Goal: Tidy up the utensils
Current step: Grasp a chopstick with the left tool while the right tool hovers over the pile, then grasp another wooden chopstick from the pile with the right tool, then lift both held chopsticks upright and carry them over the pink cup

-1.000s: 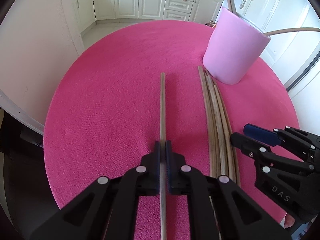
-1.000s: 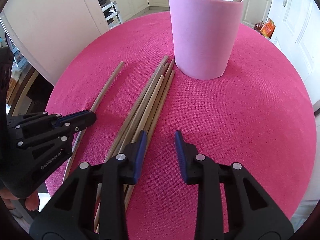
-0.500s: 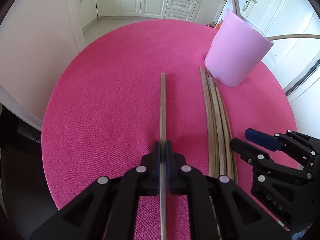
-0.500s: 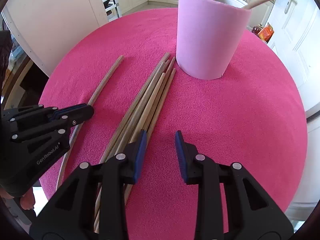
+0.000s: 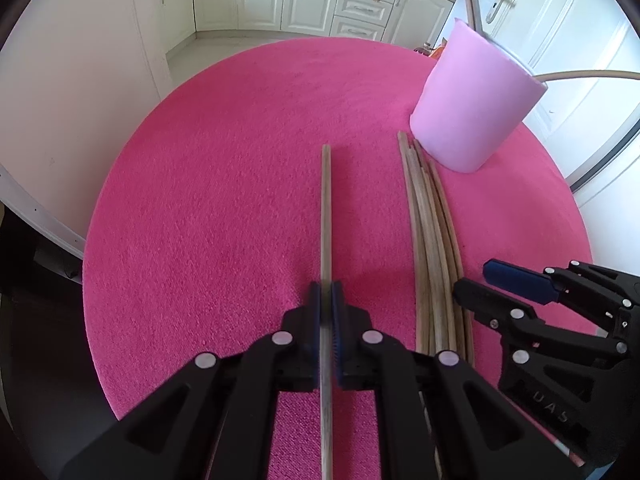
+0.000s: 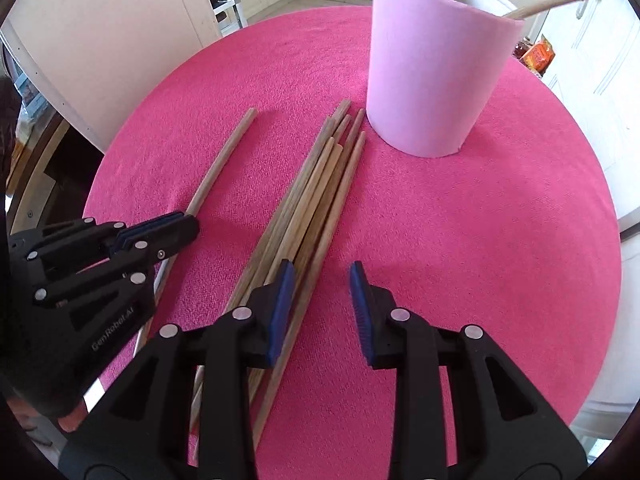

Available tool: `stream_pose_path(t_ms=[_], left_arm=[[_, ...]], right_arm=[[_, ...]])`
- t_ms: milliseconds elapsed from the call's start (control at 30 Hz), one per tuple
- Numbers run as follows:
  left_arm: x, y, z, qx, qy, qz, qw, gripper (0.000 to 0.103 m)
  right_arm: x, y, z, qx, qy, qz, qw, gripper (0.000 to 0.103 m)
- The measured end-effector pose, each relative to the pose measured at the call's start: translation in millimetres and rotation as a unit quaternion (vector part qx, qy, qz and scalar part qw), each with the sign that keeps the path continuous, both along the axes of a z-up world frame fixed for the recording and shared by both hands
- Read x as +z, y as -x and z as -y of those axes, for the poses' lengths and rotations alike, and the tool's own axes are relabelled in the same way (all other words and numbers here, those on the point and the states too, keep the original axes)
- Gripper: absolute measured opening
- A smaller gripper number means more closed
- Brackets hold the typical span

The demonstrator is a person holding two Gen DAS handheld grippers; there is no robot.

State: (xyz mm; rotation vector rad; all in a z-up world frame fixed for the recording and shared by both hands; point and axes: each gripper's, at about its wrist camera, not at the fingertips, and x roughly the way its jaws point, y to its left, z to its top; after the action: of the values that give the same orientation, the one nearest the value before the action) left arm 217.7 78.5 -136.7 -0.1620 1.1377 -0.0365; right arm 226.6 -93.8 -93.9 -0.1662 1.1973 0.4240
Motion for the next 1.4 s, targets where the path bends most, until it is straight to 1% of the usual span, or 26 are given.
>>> stream_pose_path(t_ms=[67, 167, 400, 500, 600, 667, 767, 900, 1000, 1133, 1233, 1333, 1400], left_arm=[[0, 1, -2, 0.001, 0.003, 0.001, 1.0000, 0.006], [0, 2, -1, 0.000, -0.004, 0.002, 1.0000, 0.006], [0, 1, 4, 0.000, -0.010, 0.002, 0.9999, 0.006], [0, 1, 4, 0.001, -0.009, 0.003, 1.0000, 0.006], [0, 1, 6, 0.001, -0.009, 0.003, 1.0000, 0.006], [0, 1, 6, -0.001, -0.008, 0.004, 1.0000, 0.006], [0, 3, 3, 0.007, 0.001, 0.005, 1.0000, 0.006], [2, 7, -3, 0.019, 0.010, 0.007, 0.9997, 0.006], [8, 12, -4, 0.025, 0.012, 0.017, 0.9995, 0.006], [26, 24, -4, 0.029, 0.017, 0.050, 0.9982, 0.006], [44, 35, 0, 0.025, 0.027, 0.094, 0.9949, 0.006], [64, 45, 6, 0.019, 0.047, 0.160, 0.9858, 0.006], [78, 49, 14, 0.016, 0.053, 0.210, 0.9761, 0.006]], right_arm=[[-1, -1, 6, -0.011, -0.006, -0.003, 1.000, 0.029], [-2, 1, 12, -0.015, -0.015, -0.008, 1.000, 0.029], [-4, -3, -8, -0.005, 0.018, -0.004, 1.000, 0.029], [-5, -4, -16, 0.000, 0.037, 0.005, 0.999, 0.029], [-4, -3, -20, 0.015, 0.049, 0.009, 0.999, 0.024], [-3, -3, -17, 0.019, 0.046, 0.003, 0.999, 0.015], [-2, -4, -9, 0.024, 0.039, -0.006, 0.999, 0.008], [0, -1, 4, 0.026, 0.026, -0.011, 0.999, 0.006], [1, 3, 14, 0.029, 0.012, -0.007, 0.999, 0.006], [10, 14, 29, 0.039, -0.034, 0.010, 0.999, 0.006], [25, 22, 45, 0.040, -0.072, 0.035, 0.996, 0.006], [44, 30, 60, 0.038, -0.114, 0.069, 0.990, 0.006], [58, 36, 70, 0.035, -0.143, 0.099, 0.984, 0.006]])
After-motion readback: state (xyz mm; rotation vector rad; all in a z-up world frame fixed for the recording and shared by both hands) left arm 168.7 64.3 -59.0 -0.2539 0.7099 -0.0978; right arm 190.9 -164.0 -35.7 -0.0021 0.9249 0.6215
